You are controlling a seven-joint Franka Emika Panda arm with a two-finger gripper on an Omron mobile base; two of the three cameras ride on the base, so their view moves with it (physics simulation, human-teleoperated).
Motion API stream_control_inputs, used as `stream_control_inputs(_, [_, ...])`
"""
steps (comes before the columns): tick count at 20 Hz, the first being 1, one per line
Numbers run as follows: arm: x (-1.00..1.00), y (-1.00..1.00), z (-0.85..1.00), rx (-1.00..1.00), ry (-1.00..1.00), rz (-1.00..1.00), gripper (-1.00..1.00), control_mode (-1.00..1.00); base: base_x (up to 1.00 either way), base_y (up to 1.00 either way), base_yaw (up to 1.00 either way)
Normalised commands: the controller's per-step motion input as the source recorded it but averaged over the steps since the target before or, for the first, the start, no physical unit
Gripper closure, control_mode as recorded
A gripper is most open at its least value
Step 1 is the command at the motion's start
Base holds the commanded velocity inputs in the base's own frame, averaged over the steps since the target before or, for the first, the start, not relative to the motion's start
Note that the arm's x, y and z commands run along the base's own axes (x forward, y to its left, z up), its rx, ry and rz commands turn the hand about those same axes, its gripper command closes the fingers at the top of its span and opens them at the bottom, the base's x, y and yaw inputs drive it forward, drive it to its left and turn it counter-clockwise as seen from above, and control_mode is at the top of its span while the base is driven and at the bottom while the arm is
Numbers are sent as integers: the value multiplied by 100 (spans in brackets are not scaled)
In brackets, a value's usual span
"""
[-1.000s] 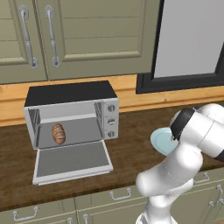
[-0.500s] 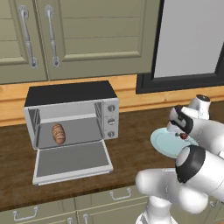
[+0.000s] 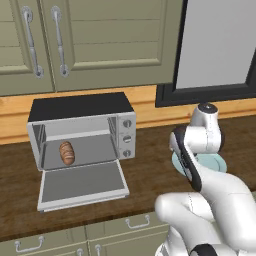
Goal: Pick up the kebab skewer and baguette bread, and place them inside the toaster oven. Close the toaster oven door and start by setting the timer.
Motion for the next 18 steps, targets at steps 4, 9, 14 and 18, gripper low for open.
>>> stream_control_inputs(4, [-4,100,50,-1,0,0,100,-100,0,0,0])
stream_control_inputs(9, [0,100,44,0,0,0,100,-100,0,0,0])
stream_control_inputs(14, [0,100,17,0,0,0,100,-100,0,0,0])
stream_control_inputs(18, [0,100,0,0,1,0,100,-100,0,0,0])
